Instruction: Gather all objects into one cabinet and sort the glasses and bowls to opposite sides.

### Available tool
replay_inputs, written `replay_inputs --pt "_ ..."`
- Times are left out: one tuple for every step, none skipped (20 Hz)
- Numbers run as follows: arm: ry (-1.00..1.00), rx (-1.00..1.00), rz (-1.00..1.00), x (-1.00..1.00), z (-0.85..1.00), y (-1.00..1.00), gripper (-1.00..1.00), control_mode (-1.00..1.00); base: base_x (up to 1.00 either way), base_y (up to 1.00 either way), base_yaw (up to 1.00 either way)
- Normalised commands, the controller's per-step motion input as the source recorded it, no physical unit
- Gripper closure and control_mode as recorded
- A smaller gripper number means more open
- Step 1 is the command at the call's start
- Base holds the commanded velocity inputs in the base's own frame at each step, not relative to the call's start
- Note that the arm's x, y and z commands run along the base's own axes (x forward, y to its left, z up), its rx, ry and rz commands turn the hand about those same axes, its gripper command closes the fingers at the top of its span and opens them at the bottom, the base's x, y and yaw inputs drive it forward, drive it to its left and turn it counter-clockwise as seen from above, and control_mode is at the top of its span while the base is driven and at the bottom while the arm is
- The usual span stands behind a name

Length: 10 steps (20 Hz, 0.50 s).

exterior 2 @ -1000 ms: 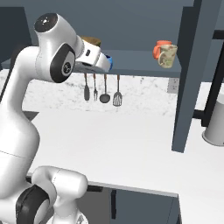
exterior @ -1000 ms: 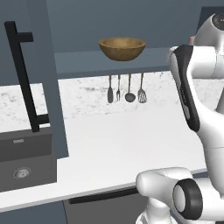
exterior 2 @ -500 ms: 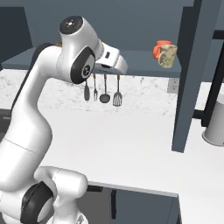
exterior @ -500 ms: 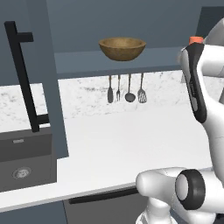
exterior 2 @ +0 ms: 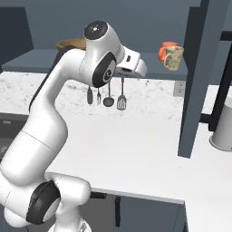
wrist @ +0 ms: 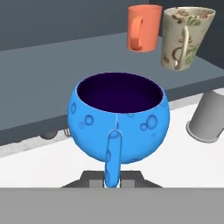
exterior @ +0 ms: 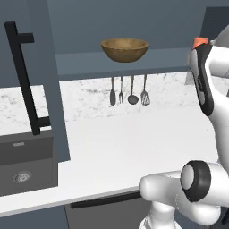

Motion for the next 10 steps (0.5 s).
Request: replay_inputs --pt "0.00 0.00 0.00 0.44 0.00 -0.30 1.00 -1.00 0.00 0.00 0.00" --pt "0.00 0.00 0.00 0.51 0.00 -0.25 1.00 -1.00 0.00 0.00 0.00" --pt "0.00 0.00 0.00 0.54 0.00 -0.19 1.00 -1.00 0.00 0.00 0.00" --pt "0.00 0.00 0.00 0.55 0.00 -0.14 1.00 -1.00 0.00 0.00 0.00" --pt "0.00 0.00 0.00 0.54 0.00 -0.11 1.00 -1.00 0.00 0.00 0.00" --pt "0.00 0.00 0.00 0.54 -0.01 0.00 1.00 -1.00 0.00 0.00 0.00" --pt "0.00 0.00 0.00 0.53 -0.07 0.00 1.00 -1.00 0.00 0.00 0.00" --pt "0.00 0.00 0.00 0.52 -0.08 0.00 1.00 -1.00 0.00 0.00 0.00" --pt "0.00 0.00 0.00 0.52 -0.09 0.00 1.00 -1.00 0.00 0.00 0.00" --pt "0.00 0.00 0.00 0.45 -0.14 0.00 1.00 -1.00 0.00 0.00 0.00"
